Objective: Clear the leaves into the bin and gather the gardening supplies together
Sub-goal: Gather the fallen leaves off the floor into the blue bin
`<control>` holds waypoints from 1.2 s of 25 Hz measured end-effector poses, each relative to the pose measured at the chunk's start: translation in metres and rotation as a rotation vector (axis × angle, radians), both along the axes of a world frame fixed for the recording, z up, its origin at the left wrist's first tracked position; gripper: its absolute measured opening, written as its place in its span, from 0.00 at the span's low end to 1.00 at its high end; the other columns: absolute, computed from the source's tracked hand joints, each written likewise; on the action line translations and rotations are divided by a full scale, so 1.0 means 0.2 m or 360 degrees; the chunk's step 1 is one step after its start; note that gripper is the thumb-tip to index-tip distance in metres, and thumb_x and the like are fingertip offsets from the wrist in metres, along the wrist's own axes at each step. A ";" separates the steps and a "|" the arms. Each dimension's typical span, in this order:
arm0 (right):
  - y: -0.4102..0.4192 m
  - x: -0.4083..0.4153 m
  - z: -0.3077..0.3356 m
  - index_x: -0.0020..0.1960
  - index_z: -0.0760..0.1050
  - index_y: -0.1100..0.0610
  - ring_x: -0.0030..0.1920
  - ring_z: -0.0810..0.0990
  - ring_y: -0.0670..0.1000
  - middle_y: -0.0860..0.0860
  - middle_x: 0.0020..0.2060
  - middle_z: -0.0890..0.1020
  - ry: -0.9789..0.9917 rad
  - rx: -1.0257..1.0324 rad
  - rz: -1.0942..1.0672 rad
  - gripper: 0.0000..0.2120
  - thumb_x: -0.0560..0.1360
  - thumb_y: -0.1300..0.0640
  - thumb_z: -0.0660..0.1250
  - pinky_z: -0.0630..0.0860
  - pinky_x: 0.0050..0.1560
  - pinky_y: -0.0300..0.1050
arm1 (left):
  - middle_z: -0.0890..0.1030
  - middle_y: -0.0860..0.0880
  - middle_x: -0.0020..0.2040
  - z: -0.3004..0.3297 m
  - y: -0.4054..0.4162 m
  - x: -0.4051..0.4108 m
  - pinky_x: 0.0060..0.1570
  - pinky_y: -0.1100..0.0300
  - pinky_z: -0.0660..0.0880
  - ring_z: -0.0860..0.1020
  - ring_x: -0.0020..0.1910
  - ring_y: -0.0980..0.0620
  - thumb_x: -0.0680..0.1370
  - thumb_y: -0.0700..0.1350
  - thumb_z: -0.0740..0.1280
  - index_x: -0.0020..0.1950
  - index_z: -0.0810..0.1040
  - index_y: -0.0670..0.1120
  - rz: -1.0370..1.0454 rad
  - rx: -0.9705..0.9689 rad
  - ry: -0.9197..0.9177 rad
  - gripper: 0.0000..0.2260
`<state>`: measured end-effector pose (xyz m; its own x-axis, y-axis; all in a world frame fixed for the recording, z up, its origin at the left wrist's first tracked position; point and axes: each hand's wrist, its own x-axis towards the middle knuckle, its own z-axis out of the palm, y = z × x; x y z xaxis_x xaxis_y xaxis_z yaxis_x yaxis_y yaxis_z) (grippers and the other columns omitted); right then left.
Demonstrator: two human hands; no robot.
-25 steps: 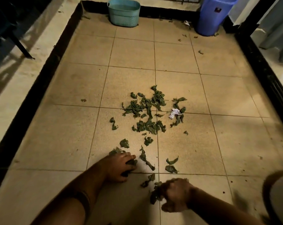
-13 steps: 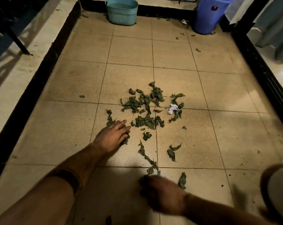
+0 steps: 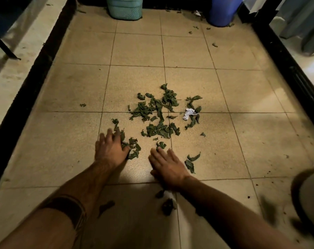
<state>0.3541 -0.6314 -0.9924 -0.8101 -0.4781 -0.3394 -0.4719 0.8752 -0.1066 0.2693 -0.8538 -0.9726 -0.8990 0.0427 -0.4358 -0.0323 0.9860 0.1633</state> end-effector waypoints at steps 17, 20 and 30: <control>0.78 0.47 0.07 0.70 0.63 0.61 0.60 0.75 0.56 0.58 0.62 0.72 -0.0474 0.0292 -0.2378 0.33 0.73 0.48 0.73 0.77 0.60 0.50 | 0.68 0.44 0.67 -0.22 0.23 0.08 0.55 0.38 0.76 0.72 0.62 0.37 0.76 0.66 0.65 0.80 0.56 0.61 -0.0273 0.0467 0.0209 0.35; 1.05 0.56 0.07 0.73 0.63 0.60 0.65 0.74 0.59 0.60 0.68 0.70 -0.0700 0.0482 -0.2783 0.32 0.76 0.50 0.71 0.72 0.68 0.53 | 0.74 0.45 0.65 -0.22 0.22 0.23 0.54 0.40 0.77 0.76 0.59 0.41 0.77 0.67 0.58 0.76 0.68 0.56 -0.1427 0.0395 0.0519 0.30; 0.81 0.45 0.10 0.63 0.71 0.54 0.58 0.76 0.55 0.52 0.60 0.73 -0.0328 -0.0556 -0.2221 0.23 0.71 0.59 0.74 0.79 0.59 0.53 | 0.75 0.41 0.72 -0.49 0.25 0.40 0.76 0.42 0.56 0.68 0.75 0.40 0.76 0.61 0.59 0.74 0.72 0.52 -0.2211 0.0317 0.0840 0.28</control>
